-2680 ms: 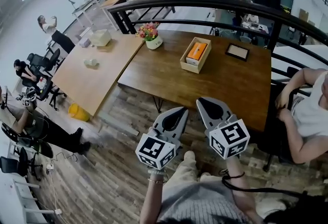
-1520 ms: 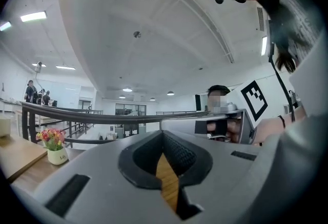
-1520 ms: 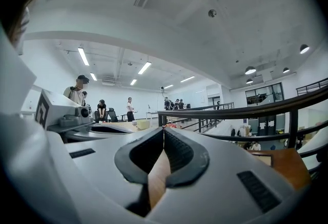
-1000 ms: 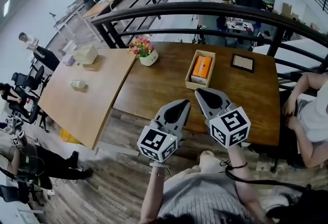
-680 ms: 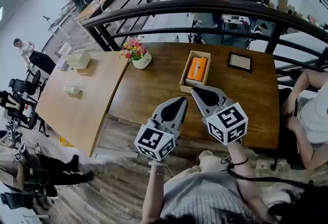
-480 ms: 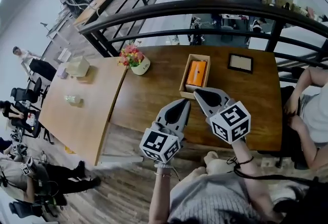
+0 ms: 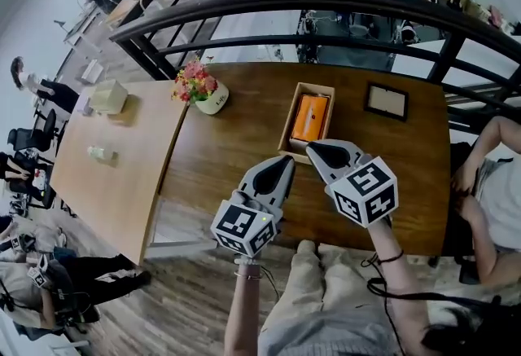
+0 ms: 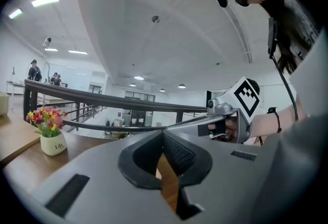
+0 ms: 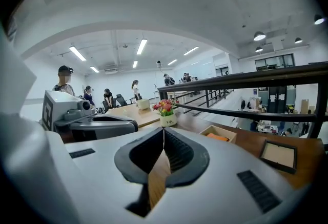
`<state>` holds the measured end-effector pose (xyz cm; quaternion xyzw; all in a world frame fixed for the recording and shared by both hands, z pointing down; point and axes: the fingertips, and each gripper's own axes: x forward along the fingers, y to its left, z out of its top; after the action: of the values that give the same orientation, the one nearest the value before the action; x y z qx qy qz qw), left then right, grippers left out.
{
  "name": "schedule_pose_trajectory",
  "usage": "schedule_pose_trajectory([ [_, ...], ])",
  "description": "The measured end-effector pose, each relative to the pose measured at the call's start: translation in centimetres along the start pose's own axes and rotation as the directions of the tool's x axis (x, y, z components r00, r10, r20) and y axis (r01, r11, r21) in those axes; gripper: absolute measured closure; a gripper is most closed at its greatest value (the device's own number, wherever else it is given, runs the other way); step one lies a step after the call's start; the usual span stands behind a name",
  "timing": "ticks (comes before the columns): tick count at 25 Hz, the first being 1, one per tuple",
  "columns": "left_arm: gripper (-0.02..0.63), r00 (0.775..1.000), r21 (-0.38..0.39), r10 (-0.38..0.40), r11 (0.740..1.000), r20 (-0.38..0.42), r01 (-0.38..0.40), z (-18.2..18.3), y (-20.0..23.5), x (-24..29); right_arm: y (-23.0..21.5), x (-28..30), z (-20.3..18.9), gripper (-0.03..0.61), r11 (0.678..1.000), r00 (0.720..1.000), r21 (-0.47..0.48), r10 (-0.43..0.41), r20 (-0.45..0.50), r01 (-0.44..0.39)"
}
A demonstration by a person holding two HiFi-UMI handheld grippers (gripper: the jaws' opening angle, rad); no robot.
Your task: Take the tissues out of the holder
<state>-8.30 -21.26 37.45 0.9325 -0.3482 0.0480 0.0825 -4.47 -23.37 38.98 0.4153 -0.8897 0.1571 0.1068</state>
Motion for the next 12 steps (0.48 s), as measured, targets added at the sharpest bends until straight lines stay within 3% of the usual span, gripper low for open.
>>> schedule_pose_trajectory([
  [12,0.606,0.993,-0.042,-0.104,0.994,-0.061,0.101,-2.3,3.3,2.6,-3.4,3.6,-2.3,0.565,0.998,0.99,-0.004,-0.063,-0.126,0.063],
])
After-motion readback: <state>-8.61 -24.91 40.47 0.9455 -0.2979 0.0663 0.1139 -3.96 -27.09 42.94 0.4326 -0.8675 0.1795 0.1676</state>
